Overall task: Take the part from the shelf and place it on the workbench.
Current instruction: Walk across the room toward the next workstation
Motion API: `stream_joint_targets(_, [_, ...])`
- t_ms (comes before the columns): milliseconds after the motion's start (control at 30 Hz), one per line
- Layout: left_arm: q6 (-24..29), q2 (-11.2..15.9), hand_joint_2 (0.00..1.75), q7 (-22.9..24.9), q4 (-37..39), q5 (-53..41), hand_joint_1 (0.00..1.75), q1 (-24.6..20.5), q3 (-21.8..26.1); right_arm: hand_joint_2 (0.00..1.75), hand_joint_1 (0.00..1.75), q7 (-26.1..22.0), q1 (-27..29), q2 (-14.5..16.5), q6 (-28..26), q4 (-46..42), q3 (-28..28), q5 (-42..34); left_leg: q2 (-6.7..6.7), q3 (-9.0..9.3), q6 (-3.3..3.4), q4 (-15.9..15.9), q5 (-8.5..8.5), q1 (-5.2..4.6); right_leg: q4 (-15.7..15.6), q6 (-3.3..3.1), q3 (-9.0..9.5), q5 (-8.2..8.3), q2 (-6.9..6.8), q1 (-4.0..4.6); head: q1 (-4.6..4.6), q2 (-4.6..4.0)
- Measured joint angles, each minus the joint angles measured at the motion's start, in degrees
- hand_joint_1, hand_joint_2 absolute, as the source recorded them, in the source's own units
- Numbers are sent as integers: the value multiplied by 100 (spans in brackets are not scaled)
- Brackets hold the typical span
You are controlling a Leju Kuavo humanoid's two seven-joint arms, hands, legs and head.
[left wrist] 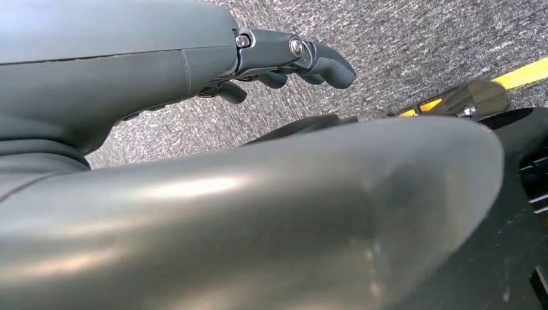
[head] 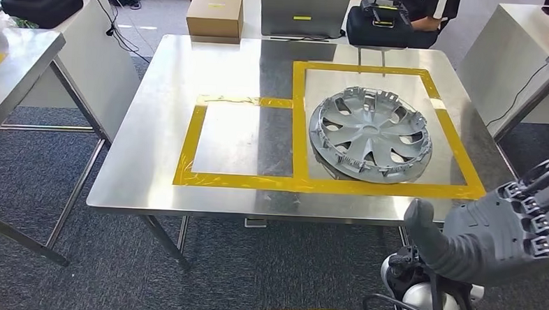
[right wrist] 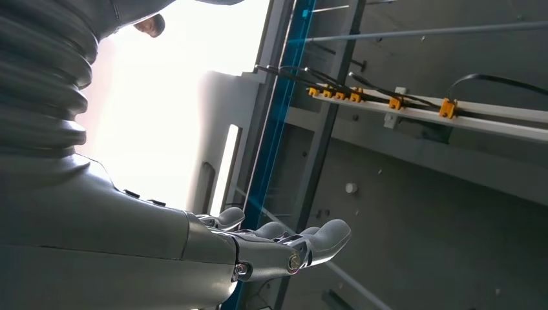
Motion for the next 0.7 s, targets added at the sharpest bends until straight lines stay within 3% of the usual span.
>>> stream_joint_targets(67, [-5,-5,0,1,0,0,0,0,0,175,0,0,32,0,0,-1,0,10,23,-47,18,3,26,0,694,7,-240,-470,-5,5,14,0])
stream_joint_targets(100, [-7,-8,0,2,1,-1,0,1,0,175,0,0,54,0,0,-1,-1,16,31,-81,14,11,41,-1,977,8,-320,-611,-5,7,15,0])
stream_joint_targets(133, [-7,-9,0,2,1,-2,0,1,-1,175,0,0,76,0,0,-1,-1,24,36,-120,6,21,63,-2,1087,3,-313,-648,-6,8,16,0])
stream_joint_targets(167, [-7,-9,0,3,1,-6,0,1,-1,175,0,0,91,0,0,-1,-1,31,38,-161,-7,31,90,-2,980,-10,-193,-584,-7,11,17,0])
stream_joint_targets(267, [-7,-20,0,1,1,-29,0,-2,-1,175,0,0,107,0,0,-10,-2,45,35,-253,-70,57,188,-3,-107,-96,563,-248,-12,49,14,0])
stream_joint_targets(333, [-8,-30,0,-3,2,-55,0,-5,-1,175,0,0,119,0,-1,-32,-2,55,29,-256,-136,58,254,1,-440,-164,768,-164,-8,88,13,0])
stream_joint_targets(400, [-9,-37,0,-7,3,-77,0,-3,-2,175,0,0,130,2,-1,-46,-2,65,23,-258,-215,18,335,10,-458,-239,718,-71,-9,99,16,0])
stream_joint_targets(433, [-9,-39,0,-8,4,-84,0,-2,-2,175,0,0,135,3,1,-48,-2,73,22,-284,-257,25,315,18,-476,-277,672,-10,-18,90,14,0])
stream_joint_targets(467, [-9,-40,0,-7,6,-89,0,1,-2,175,0,0,141,5,1,-51,-3,79,23,-330,-299,98,189,25,-497,-318,615,61,-26,77,3,0])
stream_joint_targets(500, [-11,-39,0,-4,8,-92,0,2,-2,175,0,0,148,8,1,-54,-3,89,26,-397,-340,277,-42,39,-515,-347,545,136,-34,57,-13,0])
stream_joint_targets(567, [-19,-43,0,6,10,-96,0,-4,-2,175,0,1,171,12,2,-57,-5,104,39,-548,-424,933,-660,91,-517,-367,394,261,-43,47,-50,0])
stream_joint_targets(600, [-25,-42,0,12,11,-97,0,-6,-2,175,0,1,185,13,2,-58,-7,110,44,-586,-461,1277,-856,119,-513,-357,312,324,-49,44,-61,0])
stream_joint_targets(633, [-29,-40,0,21,13,-98,0,-7,-2,175,0,1,204,13,2,-58,-8,115,48,-564,-493,1518,-916,143,-507,-342,227,386,-57,38,-66,0])
stream_joint_targets(667, [-33,-39,0,30,15,-98,0,-6,-2,175,0,1,223,13,2,-58,-9,121,51,-454,-519,1587,-853,164,-498,-322,144,444,-66,29,-68,0])
stream_joint_targets(700, [-38,-38,0,37,16,-98,0,-7,-2,175,0,0,242,13,2,-60,-10,131,54,-248,-539,1451,-718,183,-486,-296,70,494,-73,16,-70,0])
